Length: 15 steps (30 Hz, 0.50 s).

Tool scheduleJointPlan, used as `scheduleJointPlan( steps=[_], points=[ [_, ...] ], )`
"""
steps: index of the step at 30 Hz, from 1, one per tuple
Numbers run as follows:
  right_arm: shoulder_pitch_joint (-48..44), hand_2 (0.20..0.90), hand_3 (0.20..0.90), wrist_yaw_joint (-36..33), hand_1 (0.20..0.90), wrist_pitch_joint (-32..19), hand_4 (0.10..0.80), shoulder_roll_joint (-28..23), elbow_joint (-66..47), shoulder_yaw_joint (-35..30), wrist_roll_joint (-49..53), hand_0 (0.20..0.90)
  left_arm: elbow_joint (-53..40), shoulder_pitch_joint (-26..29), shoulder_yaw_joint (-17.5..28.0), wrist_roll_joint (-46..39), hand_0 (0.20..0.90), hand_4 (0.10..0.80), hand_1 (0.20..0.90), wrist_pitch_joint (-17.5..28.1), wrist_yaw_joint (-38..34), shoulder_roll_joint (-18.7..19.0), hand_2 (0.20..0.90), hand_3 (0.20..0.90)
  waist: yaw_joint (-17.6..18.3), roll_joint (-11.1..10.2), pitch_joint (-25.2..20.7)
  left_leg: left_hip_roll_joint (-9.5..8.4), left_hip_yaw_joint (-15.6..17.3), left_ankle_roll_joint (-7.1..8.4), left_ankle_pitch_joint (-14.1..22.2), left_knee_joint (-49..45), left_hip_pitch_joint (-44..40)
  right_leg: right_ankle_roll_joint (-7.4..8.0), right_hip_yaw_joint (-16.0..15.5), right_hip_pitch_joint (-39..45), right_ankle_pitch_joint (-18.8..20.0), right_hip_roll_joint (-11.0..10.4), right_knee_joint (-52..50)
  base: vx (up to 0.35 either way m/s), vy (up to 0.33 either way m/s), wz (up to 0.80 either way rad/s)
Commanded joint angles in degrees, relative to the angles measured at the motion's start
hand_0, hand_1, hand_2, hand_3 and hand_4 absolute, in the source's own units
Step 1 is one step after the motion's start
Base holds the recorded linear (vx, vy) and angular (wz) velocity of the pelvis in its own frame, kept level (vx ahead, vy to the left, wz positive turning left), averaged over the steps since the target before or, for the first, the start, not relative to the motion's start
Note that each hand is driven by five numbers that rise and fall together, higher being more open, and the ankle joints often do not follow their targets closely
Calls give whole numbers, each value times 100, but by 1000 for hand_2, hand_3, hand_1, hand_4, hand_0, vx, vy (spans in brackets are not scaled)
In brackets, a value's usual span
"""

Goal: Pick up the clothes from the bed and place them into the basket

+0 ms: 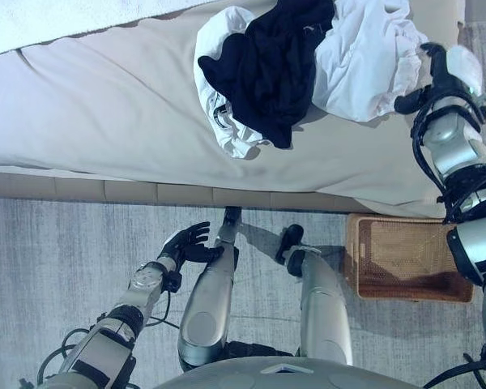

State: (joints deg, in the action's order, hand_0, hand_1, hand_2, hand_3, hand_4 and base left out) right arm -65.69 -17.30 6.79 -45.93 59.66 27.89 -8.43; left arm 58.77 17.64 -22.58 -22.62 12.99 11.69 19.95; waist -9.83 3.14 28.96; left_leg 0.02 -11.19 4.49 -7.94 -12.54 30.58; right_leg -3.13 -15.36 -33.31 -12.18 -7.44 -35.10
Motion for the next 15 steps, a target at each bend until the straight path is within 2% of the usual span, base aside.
scheduleJointPlan(
  steps=[1, 4, 8, 10, 15],
  points=[
    [-607, 900, 900, -413, 900, 76, 800, -548, -232, 355, -197, 900, 151, -788, -101, 136, 900, 800, 900, -133, 75, 280, 900, 900, -112, 156, -141, -335, 223, -452, 449, -571, 287, -22, 376, -4, 185, 389, 225, 0, 0, 0],
    [-866, 900, 900, -560, 900, 236, 800, -426, -233, 380, -29, 900, 153, -792, -104, 122, 900, 800, 900, -99, 88, 272, 900, 900, -167, 194, -68, -357, 194, -479, 445, -683, 460, -31, 393, -158, 185, 386, 141, 5, 26, 0],
    [-1079, 900, 900, -370, 900, 459, 800, -335, -90, 435, 47, 900, 66, -810, -112, 62, 900, 800, 900, -27, 119, 249, 900, 900, -256, 249, -12, -393, 172, -498, 426, -768, 622, -23, 380, -283, 172, 340, 46, 7, 66, 1],
    [-1251, 900, 900, 106, 900, 672, 800, -288, 66, 535, 84, 900, -26, -802, -137, 34, 900, 800, 900, 9, 137, 256, 900, 900, -319, 286, 24, -426, 162, -504, 388, -762, 690, -7, 366, -345, 166, 303, 6, 6, 73, 2],
    [-1475, 900, 900, 1036, 900, 483, 800, -224, 187, 917, -208, 900, -257, -808, -186, -10, 900, 800, 900, 6, 160, 328, 900, 900, -434, 335, 79, -470, 78, -518, 313, -683, 741, 11, 357, -377, 186, 260, 48, 4, 59, 1]
  ],
)
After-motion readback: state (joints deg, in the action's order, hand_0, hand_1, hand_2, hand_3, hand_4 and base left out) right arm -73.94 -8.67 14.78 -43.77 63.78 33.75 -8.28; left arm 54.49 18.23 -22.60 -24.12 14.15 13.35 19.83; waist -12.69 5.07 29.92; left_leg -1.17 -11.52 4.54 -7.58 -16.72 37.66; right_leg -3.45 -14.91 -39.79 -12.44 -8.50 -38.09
